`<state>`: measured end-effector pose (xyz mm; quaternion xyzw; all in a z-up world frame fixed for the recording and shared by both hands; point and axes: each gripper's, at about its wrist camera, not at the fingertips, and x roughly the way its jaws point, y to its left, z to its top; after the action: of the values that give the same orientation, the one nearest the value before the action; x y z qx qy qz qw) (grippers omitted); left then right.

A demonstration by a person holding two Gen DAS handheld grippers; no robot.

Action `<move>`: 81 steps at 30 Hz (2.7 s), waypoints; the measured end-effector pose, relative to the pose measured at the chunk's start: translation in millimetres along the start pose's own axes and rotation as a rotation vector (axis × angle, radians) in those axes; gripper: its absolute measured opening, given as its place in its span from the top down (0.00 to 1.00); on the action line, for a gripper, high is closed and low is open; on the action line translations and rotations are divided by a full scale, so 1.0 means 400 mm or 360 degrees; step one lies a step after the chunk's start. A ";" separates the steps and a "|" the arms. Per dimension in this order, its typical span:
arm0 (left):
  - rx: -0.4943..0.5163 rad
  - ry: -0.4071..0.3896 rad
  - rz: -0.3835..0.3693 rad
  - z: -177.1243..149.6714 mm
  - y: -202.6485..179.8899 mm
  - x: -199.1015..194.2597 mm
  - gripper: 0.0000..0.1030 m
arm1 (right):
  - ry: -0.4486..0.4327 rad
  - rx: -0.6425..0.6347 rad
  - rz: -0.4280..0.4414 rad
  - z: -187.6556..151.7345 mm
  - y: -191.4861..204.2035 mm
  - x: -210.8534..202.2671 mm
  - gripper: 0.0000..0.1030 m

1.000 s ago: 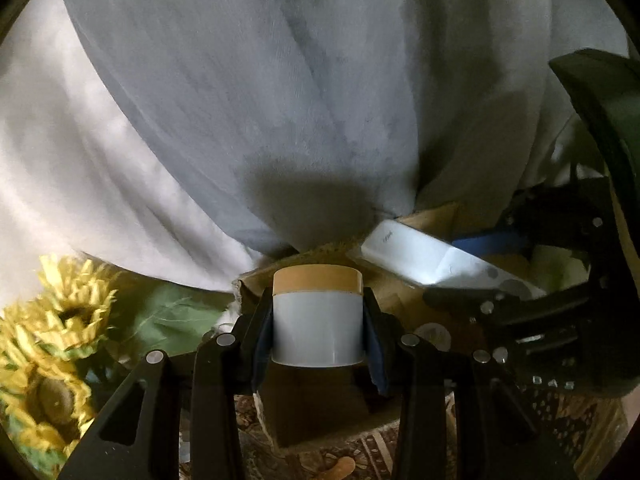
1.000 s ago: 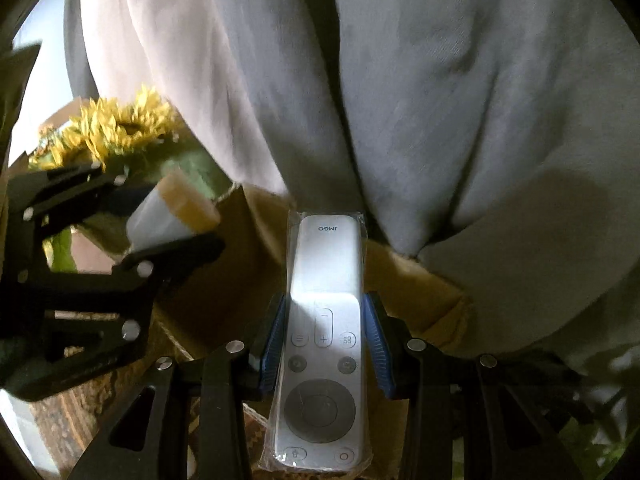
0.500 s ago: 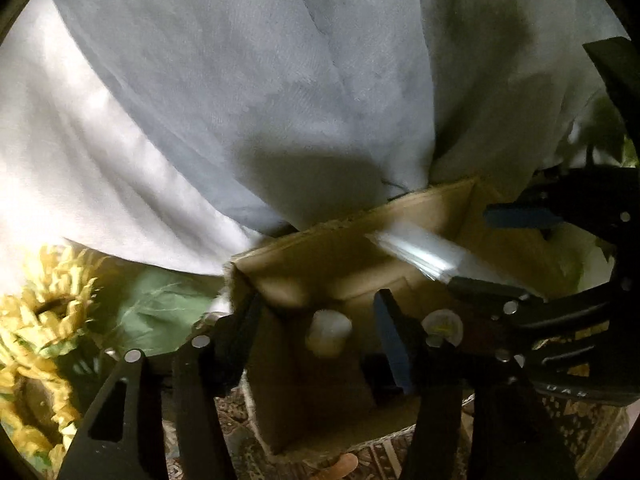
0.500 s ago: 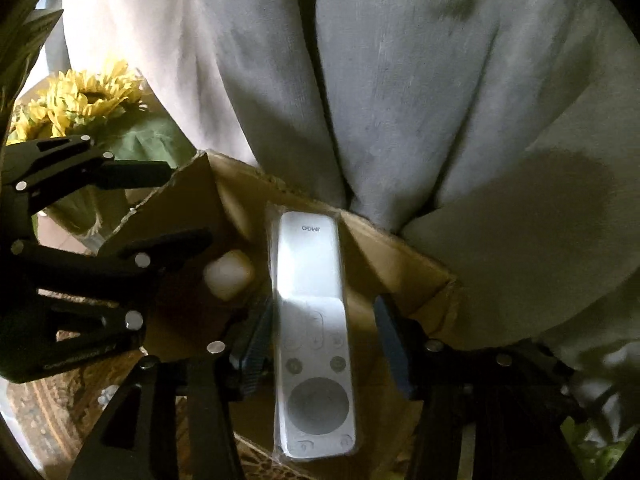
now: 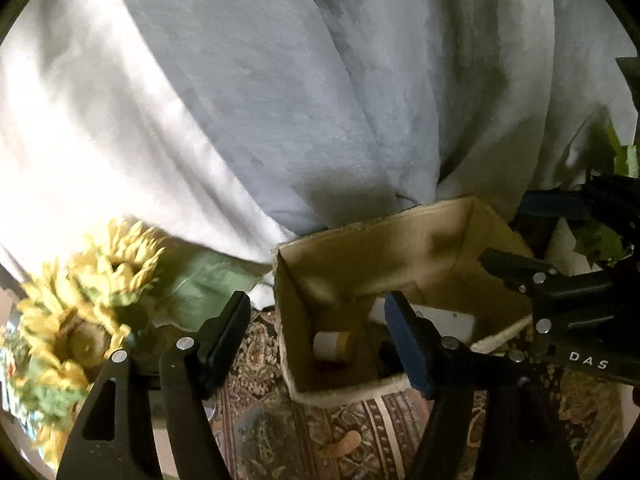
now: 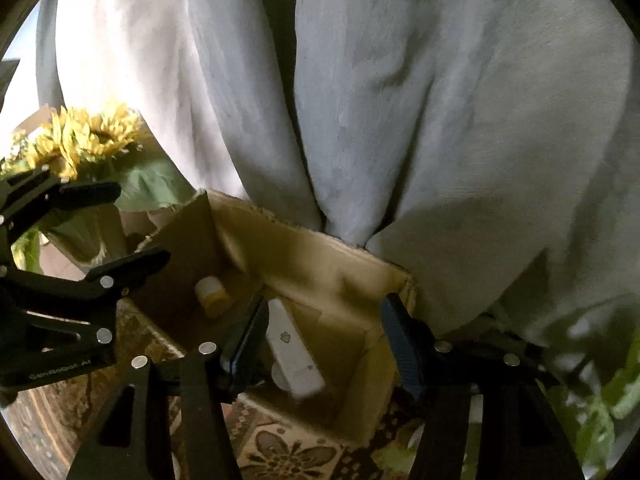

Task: Organize rigid objects
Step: 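Withdraw both open tools up out of the box, then move the right tool to the silver oval case while the left tool reaches the white astronaut figurine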

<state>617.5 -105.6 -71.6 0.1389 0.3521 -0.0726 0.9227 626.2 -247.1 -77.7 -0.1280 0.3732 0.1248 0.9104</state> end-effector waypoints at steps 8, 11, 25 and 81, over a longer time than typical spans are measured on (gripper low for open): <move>-0.0059 -0.0084 0.0020 -0.050 0.009 -0.085 0.27 | -0.0080 0.0072 -0.0059 -0.025 -0.006 -0.098 0.34; -0.0068 -0.0126 0.0046 -0.077 0.008 -0.129 0.24 | -0.0118 0.0091 -0.0080 -0.041 0.012 -0.129 0.30; -0.0036 -0.0358 0.0162 -0.176 -0.023 -0.308 0.06 | -0.0278 0.0206 -0.0120 -0.148 0.058 -0.283 0.18; 0.0016 -0.0090 0.0112 -0.556 -0.053 -0.126 0.24 | -0.0127 0.0652 -0.0333 -0.560 0.205 -0.157 0.15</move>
<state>435.2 -55.6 -200.9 0.1537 0.3204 -0.0456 0.9336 411.4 -251.7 -198.5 0.0266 0.3392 -0.0439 0.9393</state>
